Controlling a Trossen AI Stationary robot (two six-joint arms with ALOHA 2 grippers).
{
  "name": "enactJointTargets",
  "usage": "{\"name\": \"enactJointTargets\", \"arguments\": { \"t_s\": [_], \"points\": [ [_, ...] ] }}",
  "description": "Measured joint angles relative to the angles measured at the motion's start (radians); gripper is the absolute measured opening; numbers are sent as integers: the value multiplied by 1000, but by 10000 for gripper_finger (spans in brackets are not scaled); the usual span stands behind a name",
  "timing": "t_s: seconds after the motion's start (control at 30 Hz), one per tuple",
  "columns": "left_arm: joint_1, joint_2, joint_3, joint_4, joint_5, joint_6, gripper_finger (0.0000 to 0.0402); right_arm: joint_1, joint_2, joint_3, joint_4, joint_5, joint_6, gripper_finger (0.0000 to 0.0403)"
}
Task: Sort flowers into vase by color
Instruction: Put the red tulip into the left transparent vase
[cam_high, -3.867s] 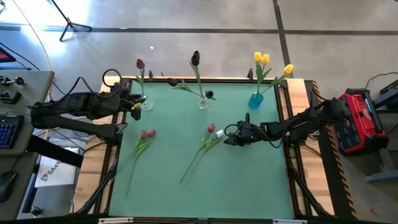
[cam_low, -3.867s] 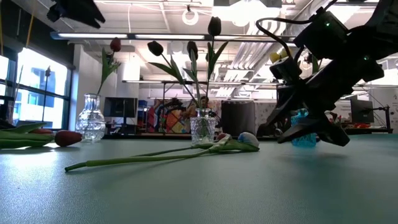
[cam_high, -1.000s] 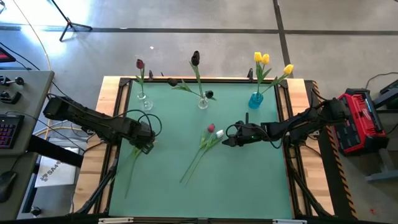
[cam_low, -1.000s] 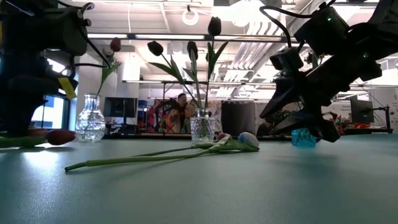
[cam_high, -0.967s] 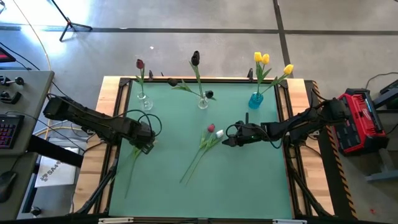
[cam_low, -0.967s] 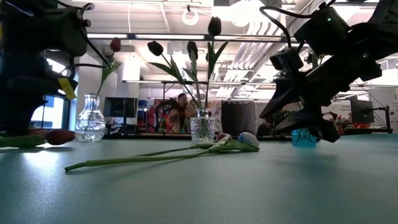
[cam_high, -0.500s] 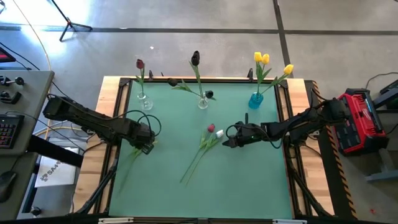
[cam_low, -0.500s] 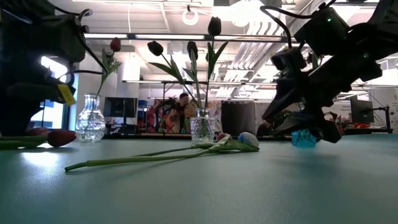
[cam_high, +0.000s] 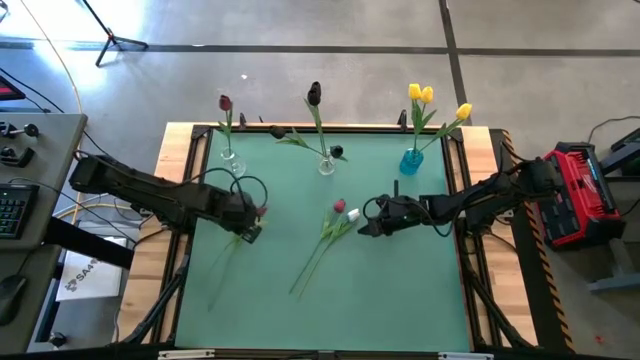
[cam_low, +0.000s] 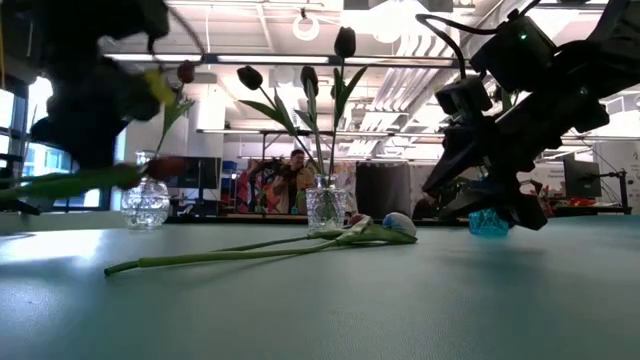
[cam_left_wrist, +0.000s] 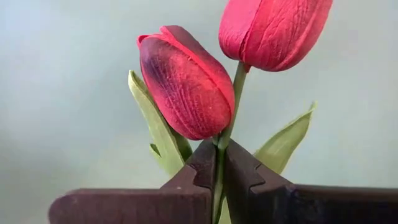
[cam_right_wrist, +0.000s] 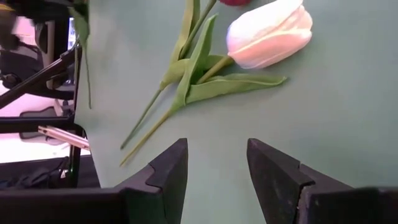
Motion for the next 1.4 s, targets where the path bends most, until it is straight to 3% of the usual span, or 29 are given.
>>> {"name": "enactJointTargets", "arguments": {
  "t_s": [0.2, 0.37, 0.77, 1.4],
  "points": [
    [26, -7, 90, 23, -84, 35, 1, 0, 0, 0, 0, -3, -15, 156],
    [74, -94, 95, 64, -112, 59, 0, 1, 0, 0, -1, -28, -23, 156],
    [192, -348, 96, 415, -173, 340, 0, 10, 0, -1, -9, -52, -23, 156],
    [286, -449, 96, 462, -207, 528, 2, 80, 0, -1, -31, 3, 39, 155]
  ]
}}
